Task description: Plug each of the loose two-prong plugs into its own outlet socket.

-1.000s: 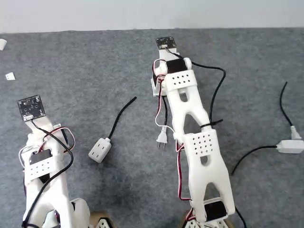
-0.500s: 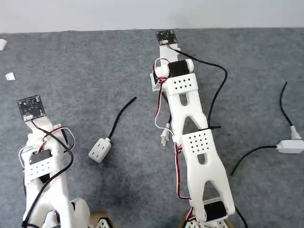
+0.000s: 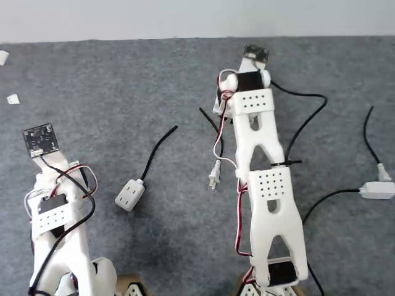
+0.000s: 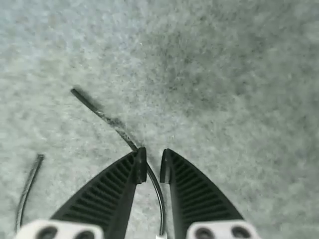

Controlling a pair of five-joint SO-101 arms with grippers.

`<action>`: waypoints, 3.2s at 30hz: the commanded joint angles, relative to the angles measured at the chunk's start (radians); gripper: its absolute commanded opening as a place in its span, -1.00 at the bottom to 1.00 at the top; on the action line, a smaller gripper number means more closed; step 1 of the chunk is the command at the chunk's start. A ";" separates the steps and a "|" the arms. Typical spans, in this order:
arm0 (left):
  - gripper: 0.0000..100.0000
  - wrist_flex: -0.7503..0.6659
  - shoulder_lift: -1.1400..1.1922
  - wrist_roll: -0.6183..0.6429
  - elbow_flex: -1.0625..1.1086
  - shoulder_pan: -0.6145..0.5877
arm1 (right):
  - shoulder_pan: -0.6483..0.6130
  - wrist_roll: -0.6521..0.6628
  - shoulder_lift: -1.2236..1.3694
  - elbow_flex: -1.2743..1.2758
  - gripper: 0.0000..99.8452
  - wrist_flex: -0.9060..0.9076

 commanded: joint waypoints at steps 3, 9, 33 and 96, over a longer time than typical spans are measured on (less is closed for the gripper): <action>-0.97 -0.031 -0.018 -0.005 -0.002 0.002 | 0.025 -0.020 -0.274 0.250 -0.89 0.045; -0.97 -0.031 -0.018 -0.005 -0.002 0.002 | 0.024 -0.068 -0.496 0.569 -0.89 0.038; -0.97 -0.031 -0.018 -0.005 -0.002 0.002 | -0.081 0.137 -0.777 1.410 -0.98 -0.466; -0.97 0.232 0.439 -0.299 -0.387 0.058 | -0.216 -0.005 -1.029 1.800 -0.70 -0.874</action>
